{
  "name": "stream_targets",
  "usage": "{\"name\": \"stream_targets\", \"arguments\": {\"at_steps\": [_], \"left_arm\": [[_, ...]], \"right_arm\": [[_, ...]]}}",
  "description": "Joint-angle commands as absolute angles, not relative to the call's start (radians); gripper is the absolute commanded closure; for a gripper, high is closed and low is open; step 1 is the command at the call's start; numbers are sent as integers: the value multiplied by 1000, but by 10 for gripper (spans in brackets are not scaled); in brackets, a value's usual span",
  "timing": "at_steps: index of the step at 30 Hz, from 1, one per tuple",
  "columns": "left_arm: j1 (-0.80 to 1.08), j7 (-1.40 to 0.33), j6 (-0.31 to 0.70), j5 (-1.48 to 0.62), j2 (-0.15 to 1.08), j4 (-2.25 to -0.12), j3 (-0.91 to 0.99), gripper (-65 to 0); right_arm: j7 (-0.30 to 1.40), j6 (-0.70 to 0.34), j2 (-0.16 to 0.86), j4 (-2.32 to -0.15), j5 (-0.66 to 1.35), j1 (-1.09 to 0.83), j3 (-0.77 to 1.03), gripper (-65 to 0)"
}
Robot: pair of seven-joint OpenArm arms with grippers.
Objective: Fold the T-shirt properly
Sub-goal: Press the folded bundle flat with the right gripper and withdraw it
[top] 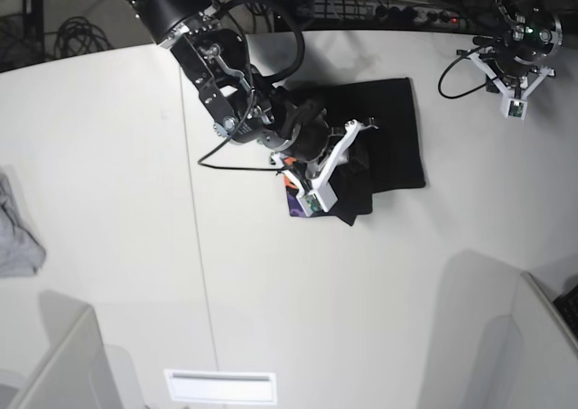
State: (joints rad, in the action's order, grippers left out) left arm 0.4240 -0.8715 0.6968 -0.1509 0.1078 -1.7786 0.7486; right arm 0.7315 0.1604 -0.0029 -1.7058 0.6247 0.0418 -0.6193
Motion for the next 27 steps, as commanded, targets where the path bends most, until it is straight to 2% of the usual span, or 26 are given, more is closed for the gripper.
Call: {"name": "stream_targets", "arguments": {"at_steps": [1, 7, 21, 22, 24, 27], "left_arm": [[426, -857, 698, -157, 124, -1797, 777, 0], [429, -857, 698, -157, 120, -1793, 832, 0], [427, -857, 698, -157, 124, -1791, 832, 0], [427, -857, 698, -157, 124, -1791, 832, 0], [427, -857, 698, -157, 124, -1791, 832, 0], [427, -857, 698, -157, 124, -1791, 832, 0]], "right_arm": [[714, 153, -15, -1709, 638, 61, -619, 0], [694, 153, -19, -1643, 638, 61, -619, 0], [682, 153, -42, -1590, 644, 67, -619, 0], [693, 153, -45, -1590, 644, 67, -619, -30], [713, 153, -50, -1590, 644, 68, -619, -153], [720, 153, -67, -1590, 641, 70, -619, -294]]}}
